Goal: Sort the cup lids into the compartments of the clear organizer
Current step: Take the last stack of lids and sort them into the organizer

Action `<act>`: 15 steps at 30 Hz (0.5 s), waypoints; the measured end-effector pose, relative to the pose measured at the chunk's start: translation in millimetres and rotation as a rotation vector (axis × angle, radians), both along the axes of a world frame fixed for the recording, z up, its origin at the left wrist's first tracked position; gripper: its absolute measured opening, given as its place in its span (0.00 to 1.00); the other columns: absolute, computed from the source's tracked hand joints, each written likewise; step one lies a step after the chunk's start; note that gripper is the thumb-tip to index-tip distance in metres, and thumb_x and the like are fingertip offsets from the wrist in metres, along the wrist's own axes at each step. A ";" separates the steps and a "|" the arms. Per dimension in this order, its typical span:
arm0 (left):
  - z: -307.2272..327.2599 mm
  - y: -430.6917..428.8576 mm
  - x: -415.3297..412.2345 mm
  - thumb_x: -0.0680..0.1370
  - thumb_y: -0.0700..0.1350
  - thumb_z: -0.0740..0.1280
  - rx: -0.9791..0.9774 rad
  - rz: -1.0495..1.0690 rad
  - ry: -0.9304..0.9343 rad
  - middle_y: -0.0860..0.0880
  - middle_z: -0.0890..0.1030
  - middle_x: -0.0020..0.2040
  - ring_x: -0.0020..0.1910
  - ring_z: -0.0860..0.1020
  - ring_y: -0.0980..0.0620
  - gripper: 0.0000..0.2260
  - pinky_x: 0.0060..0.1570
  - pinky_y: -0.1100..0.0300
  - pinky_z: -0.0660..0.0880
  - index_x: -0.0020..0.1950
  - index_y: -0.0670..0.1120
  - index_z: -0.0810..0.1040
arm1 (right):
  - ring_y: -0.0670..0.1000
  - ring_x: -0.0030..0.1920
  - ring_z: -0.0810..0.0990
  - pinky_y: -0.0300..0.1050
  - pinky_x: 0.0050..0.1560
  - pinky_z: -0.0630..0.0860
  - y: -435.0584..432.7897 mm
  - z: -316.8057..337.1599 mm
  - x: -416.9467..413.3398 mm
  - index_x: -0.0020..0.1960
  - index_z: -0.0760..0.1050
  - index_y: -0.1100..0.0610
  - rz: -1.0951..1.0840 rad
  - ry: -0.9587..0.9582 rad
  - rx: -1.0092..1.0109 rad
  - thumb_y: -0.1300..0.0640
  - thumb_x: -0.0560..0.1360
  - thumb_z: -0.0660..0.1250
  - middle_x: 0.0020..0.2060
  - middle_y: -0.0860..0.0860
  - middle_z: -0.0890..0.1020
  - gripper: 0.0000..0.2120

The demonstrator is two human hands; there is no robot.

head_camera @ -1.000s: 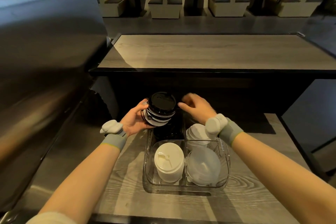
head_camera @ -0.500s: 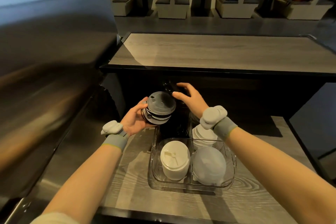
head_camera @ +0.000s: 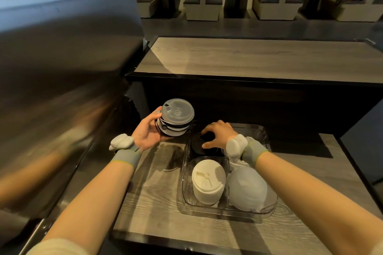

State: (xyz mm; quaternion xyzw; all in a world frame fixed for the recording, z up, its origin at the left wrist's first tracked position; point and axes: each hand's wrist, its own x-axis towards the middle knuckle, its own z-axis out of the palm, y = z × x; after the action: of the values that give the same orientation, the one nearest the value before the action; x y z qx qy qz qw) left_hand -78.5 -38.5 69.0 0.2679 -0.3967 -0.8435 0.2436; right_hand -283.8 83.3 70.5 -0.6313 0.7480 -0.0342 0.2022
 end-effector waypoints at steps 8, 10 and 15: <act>-3.6 2.0 -9.3 0.56 0.47 0.75 -0.014 -0.019 -0.078 0.43 0.72 0.67 0.57 0.76 0.42 0.46 0.48 0.43 0.78 0.73 0.54 0.64 | 0.54 0.67 0.67 0.45 0.65 0.64 -5.0 32.6 9.9 0.67 0.69 0.55 -0.195 -0.487 -0.505 0.51 0.77 0.62 0.64 0.55 0.72 0.20; -3.4 6.3 -15.5 0.60 0.48 0.71 -0.014 -0.024 -0.093 0.43 0.70 0.70 0.60 0.75 0.41 0.42 0.53 0.40 0.75 0.74 0.54 0.63 | 0.50 0.69 0.62 0.42 0.65 0.61 -5.5 41.0 18.7 0.71 0.62 0.51 -0.100 -0.553 -0.412 0.47 0.74 0.67 0.68 0.52 0.68 0.29; -5.0 10.4 -25.6 0.71 0.50 0.66 0.003 -0.026 -0.090 0.44 0.75 0.64 0.56 0.77 0.44 0.30 0.49 0.43 0.78 0.72 0.52 0.66 | 0.51 0.68 0.65 0.40 0.63 0.63 -6.4 41.9 23.6 0.71 0.61 0.52 -0.092 -0.558 -0.394 0.48 0.70 0.72 0.67 0.52 0.69 0.34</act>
State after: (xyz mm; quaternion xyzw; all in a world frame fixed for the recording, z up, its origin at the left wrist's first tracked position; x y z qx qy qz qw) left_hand -104.1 -28.1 64.0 0.3009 -0.4093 -0.8343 0.2142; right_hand -260.2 76.8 112.4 -0.5902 0.6703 -0.3586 0.2714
